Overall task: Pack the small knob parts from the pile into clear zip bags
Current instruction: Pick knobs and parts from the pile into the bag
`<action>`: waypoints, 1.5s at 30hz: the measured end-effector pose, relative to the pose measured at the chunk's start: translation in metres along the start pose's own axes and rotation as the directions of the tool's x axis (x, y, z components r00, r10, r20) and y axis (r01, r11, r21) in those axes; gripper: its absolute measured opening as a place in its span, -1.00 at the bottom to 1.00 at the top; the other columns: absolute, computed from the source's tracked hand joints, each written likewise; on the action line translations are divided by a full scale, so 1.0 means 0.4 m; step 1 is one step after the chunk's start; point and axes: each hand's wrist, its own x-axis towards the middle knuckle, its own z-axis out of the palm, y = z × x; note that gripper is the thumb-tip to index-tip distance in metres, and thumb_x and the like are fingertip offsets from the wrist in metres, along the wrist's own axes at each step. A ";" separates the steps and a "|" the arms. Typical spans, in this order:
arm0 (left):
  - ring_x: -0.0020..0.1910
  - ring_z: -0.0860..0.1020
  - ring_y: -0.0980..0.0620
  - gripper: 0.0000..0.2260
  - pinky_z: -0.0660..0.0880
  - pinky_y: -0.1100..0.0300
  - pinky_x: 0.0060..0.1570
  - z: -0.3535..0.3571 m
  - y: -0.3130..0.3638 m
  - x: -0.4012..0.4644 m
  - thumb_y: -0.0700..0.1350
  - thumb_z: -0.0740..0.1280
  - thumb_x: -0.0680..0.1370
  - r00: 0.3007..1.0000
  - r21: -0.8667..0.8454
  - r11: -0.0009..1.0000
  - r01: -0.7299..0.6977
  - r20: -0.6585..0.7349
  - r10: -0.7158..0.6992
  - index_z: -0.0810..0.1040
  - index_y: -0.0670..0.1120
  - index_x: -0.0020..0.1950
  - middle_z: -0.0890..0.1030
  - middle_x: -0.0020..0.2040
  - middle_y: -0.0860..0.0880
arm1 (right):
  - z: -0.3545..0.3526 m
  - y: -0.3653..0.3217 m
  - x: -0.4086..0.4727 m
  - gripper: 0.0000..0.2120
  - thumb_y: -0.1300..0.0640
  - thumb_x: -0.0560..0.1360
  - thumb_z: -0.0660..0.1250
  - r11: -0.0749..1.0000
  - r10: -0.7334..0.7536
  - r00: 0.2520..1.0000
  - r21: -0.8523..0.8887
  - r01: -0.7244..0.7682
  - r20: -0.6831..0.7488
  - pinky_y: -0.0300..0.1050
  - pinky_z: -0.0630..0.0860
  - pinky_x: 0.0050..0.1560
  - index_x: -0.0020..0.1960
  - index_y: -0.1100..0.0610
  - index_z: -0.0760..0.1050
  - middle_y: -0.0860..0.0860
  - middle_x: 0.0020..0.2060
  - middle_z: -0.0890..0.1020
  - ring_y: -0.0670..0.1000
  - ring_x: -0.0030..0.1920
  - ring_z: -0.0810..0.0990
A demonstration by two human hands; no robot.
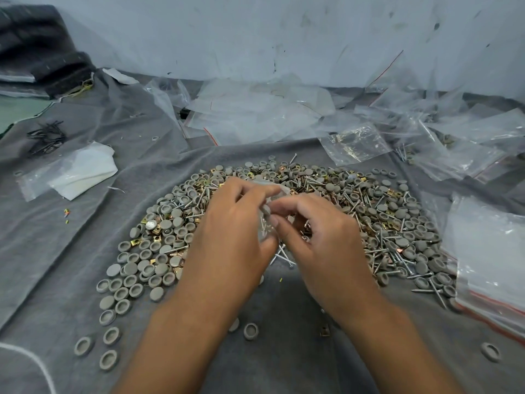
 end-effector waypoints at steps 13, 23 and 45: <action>-0.01 0.43 0.23 -0.46 0.32 0.48 -0.04 -0.025 -0.007 0.002 -0.09 0.54 0.42 0.997 0.027 0.997 0.071 -0.031 -0.070 0.50 0.14 0.37 0.41 0.07 0.16 | -0.055 0.038 0.010 -0.94 -0.01 0.53 0.47 0.975 0.205 0.978 -0.081 -0.207 -0.033 -0.40 0.45 -0.25 -0.07 -0.12 0.59 -0.23 -0.22 0.61 -0.19 -0.19 0.57; -0.03 0.44 0.17 -0.51 0.34 0.51 0.01 -0.037 0.008 0.000 -0.16 0.52 0.43 0.987 0.030 1.000 -0.002 -0.159 0.007 0.53 -0.01 0.35 0.43 0.10 0.06 | -0.021 0.025 -0.013 -0.92 -0.08 0.54 0.36 0.798 0.334 0.884 -0.597 -0.080 0.327 -0.08 0.45 -0.04 0.02 -0.14 0.58 -0.20 -0.12 0.58 -0.09 -0.04 0.52; 0.04 0.46 0.13 -0.48 0.51 0.15 0.10 0.000 0.002 -0.008 -0.11 0.54 0.39 0.997 0.035 0.997 -0.073 -0.001 0.073 0.52 0.02 0.32 0.42 0.11 0.12 | -0.038 -0.002 0.000 -0.95 0.22 0.57 0.43 0.979 -0.147 0.982 -0.158 0.128 -0.120 -0.46 0.33 -0.01 0.03 0.15 0.64 -0.05 -0.07 0.59 -0.28 -0.10 0.47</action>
